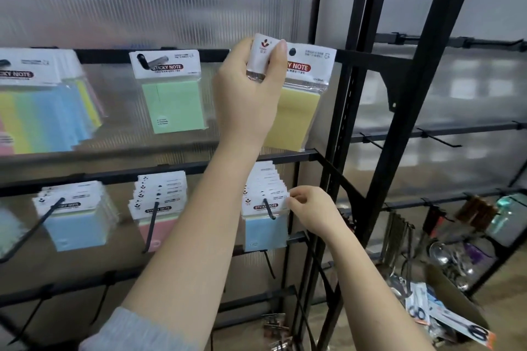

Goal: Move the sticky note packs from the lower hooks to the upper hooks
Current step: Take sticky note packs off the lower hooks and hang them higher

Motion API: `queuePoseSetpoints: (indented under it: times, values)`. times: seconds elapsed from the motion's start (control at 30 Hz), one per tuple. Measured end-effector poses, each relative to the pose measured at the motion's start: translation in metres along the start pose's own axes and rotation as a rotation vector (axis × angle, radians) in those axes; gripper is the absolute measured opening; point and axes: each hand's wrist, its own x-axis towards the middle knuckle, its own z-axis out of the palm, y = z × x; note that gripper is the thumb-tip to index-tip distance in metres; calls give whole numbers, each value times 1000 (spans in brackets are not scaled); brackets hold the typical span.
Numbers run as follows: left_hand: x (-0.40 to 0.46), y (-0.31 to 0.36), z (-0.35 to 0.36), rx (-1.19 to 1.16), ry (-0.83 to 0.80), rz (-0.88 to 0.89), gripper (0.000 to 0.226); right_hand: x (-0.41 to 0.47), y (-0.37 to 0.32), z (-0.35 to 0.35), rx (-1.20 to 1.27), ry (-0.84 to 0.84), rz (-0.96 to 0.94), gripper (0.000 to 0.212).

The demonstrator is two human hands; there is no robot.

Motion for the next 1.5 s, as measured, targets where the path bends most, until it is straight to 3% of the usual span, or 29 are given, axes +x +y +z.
queuePoseSetpoints:
  times: [0.33, 0.57, 0.83, 1.5]
  values:
    - [-6, -19, -3, 86, 15, -9, 24, 7, -3, -1, 26, -21, -12, 23]
    - [14, -48, 12, 180, 17, -126, 30, 13, -1, 0, 44, 24, 34, 4]
    - [41, -78, 25, 261, 20, -233, 14, 17, -2, -1, 41, 10, 41, 8]
    - [30, -65, 9, 436, 47, -452, 21, -5, 5, 6, 119, -15, 32, 14]
